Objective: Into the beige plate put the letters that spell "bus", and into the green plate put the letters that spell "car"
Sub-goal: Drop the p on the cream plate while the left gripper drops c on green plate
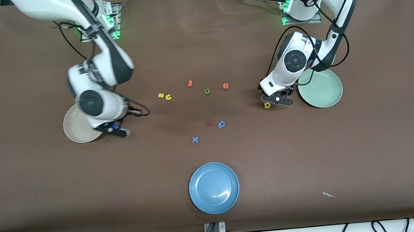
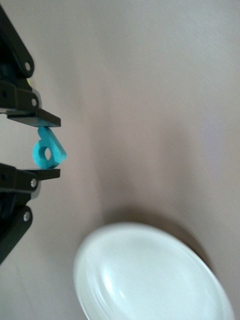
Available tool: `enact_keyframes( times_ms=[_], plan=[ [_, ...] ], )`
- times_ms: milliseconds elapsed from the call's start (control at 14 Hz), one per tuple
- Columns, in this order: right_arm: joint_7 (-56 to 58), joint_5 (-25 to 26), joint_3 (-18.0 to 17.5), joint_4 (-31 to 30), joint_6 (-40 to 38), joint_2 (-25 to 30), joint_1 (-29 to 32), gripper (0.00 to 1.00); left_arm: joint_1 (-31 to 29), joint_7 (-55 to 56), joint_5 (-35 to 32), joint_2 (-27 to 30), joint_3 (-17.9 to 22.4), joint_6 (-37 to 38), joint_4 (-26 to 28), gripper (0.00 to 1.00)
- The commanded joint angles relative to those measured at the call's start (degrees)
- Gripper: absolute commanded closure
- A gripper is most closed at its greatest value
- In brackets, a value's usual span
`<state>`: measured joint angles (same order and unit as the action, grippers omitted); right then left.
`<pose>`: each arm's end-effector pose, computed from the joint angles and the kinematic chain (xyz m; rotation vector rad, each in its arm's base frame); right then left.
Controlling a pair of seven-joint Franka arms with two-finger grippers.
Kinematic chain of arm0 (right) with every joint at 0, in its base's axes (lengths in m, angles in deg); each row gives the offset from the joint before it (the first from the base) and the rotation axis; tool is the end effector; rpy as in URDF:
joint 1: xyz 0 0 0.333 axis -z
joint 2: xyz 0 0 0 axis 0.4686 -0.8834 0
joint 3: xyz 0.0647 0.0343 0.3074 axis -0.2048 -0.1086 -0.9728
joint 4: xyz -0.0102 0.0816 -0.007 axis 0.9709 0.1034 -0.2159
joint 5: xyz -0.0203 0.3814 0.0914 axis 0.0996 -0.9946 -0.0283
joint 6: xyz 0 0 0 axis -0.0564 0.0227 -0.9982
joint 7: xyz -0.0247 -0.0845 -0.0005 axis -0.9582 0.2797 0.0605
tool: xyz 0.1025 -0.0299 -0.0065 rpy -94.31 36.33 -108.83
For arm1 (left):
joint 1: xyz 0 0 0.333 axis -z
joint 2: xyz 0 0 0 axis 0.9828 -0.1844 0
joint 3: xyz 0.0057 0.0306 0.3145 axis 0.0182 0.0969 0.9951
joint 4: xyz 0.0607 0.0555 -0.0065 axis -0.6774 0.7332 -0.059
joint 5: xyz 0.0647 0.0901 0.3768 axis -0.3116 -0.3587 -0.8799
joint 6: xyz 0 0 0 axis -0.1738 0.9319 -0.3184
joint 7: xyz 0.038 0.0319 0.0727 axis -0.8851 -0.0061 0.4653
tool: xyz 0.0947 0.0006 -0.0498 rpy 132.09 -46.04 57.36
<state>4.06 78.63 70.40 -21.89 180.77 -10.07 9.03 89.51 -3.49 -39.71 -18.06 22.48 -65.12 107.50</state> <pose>0.5798 0.1826 0.2870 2.9878 -0.4145 -0.3945 0.4669 -0.2205 0.1661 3.0793 -0.4535 -0.1938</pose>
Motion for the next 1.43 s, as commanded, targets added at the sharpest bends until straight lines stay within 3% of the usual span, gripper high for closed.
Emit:
enact_keyframes(
  times_ms=[0, 71, 285, 428, 713, 784, 855, 926, 998, 1140, 1354],
  plan=[
    [15.86, 0.05, 8.00, -0.10, -2.25, 0.09, -0.25, 0.91, -0.38, 1.20, -2.17, -0.10, -0.12, 0.08, -0.54, 0.34],
    [21.31, 0.05, 10.56, -0.63, -2.26, -0.17, -0.16, 0.91, -0.38, 1.20, -2.18, 0.34, -0.21, 0.35, -0.28, 0.40],
    [30.31, 0.05, 15.49, -3.26, -1.20, -1.31, 0.28, 0.91, -0.38, 1.20, -2.18, 0.95, -0.21, 1.66, -0.10, 0.41],
    [34.01, 0.05, 16.47, -5.72, 0.37, -1.58, 2.20, 0.91, -0.38, 1.11, -2.18, 1.31, -0.21, 1.84, 0.42, 0.47],
    [38.14, 0.05, 16.56, -7.66, 4.76, -4.03, 4.93, 0.89, -0.47, 1.03, -2.18, 1.66, -0.21, 1.93, 0.52, 0.70],
    [38.76, 0.05, 16.56, -7.58, 4.95, -4.04, 4.94, 0.79, -0.47, 0.94, -2.18, 2.18, -0.21, 2.37, 0.52, 0.72],
    [38.77, 0.05, 16.56, -7.58, 4.86, -4.04, 4.94, 0.49, -0.56, 0.94, -2.18, 2.45, -0.21, 2.98, 0.43, 0.73],
    [38.77, -0.30, 16.56, -7.58, 5.04, -4.04, 4.94, 0.07, -1.25, 0.59, -2.18, 3.06, -0.21, 3.16, 0.52, 0.75],
    [38.77, -0.48, 16.56, -7.23, 4.86, -3.78, 5.03, 0.02, -1.44, 0.41, -2.18, 3.50, -0.21, 4.12, 0.52, 0.76],
    [37.99, -0.74, 16.39, -6.35, 3.64, -2.29, 4.76, 0.02, -2.22, 0.41, -2.18, 5.25, -0.21, 5.97, 0.43, 0.76],
    [31.34, -1.10, 14.73, -1.97, -4.25, 0.61, 2.23, 0.02, -5.73, -1.60, -2.26, 8.94, -0.30, 9.65, 0.16, 0.76]
  ],
)
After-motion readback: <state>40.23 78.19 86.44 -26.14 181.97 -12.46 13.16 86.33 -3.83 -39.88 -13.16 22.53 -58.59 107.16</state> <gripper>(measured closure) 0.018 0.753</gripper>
